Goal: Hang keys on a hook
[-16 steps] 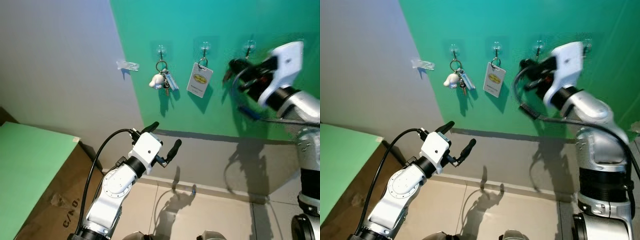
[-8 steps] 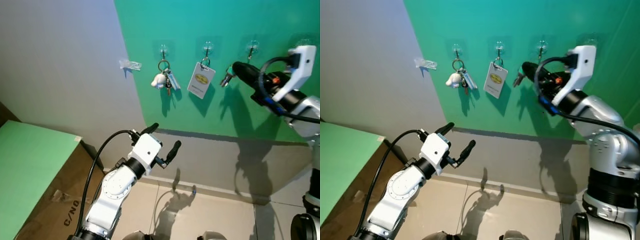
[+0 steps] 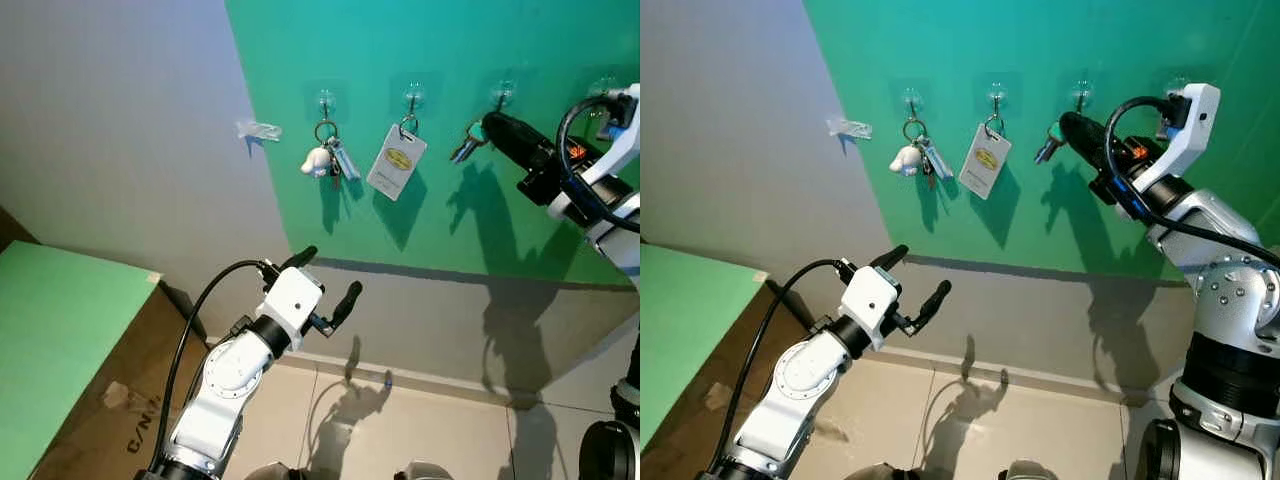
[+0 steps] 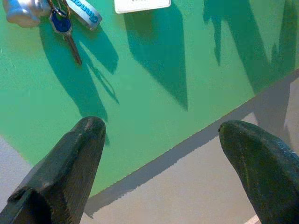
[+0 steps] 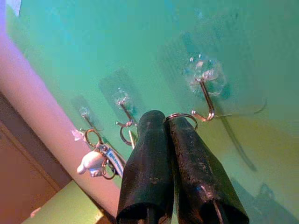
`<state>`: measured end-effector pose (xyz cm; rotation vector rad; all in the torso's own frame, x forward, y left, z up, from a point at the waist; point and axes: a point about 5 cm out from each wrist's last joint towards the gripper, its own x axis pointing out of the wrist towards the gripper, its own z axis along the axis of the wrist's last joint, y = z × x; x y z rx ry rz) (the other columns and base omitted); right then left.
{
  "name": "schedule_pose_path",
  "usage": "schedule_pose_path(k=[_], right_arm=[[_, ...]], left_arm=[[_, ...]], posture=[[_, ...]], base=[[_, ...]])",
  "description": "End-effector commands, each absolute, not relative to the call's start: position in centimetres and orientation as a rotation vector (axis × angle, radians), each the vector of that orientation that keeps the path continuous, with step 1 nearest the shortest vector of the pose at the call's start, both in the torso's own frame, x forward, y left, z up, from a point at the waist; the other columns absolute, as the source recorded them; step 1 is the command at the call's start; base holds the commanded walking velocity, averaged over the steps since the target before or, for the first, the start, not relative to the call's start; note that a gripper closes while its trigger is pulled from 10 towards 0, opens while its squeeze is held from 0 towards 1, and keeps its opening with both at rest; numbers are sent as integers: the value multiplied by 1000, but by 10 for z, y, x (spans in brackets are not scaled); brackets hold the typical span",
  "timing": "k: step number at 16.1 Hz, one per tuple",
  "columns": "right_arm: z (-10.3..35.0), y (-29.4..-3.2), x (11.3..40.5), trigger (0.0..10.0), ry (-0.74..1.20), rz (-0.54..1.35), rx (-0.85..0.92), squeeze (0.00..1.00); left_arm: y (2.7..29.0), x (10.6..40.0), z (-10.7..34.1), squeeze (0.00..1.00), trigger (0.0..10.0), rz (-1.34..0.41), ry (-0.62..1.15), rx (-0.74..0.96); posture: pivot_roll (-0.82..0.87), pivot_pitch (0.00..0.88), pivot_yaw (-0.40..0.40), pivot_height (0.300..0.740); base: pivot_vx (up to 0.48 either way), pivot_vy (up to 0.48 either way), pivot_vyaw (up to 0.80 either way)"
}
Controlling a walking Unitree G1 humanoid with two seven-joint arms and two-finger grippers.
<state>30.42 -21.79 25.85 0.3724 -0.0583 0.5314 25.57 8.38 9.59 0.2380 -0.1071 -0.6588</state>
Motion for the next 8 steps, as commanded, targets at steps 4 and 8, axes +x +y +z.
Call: schedule_pose_path(k=[4, 8], right_arm=[[272, -218, 309, 10000, -109, 509, 401, 0], [266, -222, 316, 10000, -92, 464, 459, 0]], left_arm=[[86, 255, 98, 0, 10000, -658, -108, 254], [86, 255, 98, 0, 10000, -658, -107, 254]], posture=[[-245, 58, 114, 740], [-242, 59, 112, 740]], base=[[0, 0, 0], [0, 0, 0]])
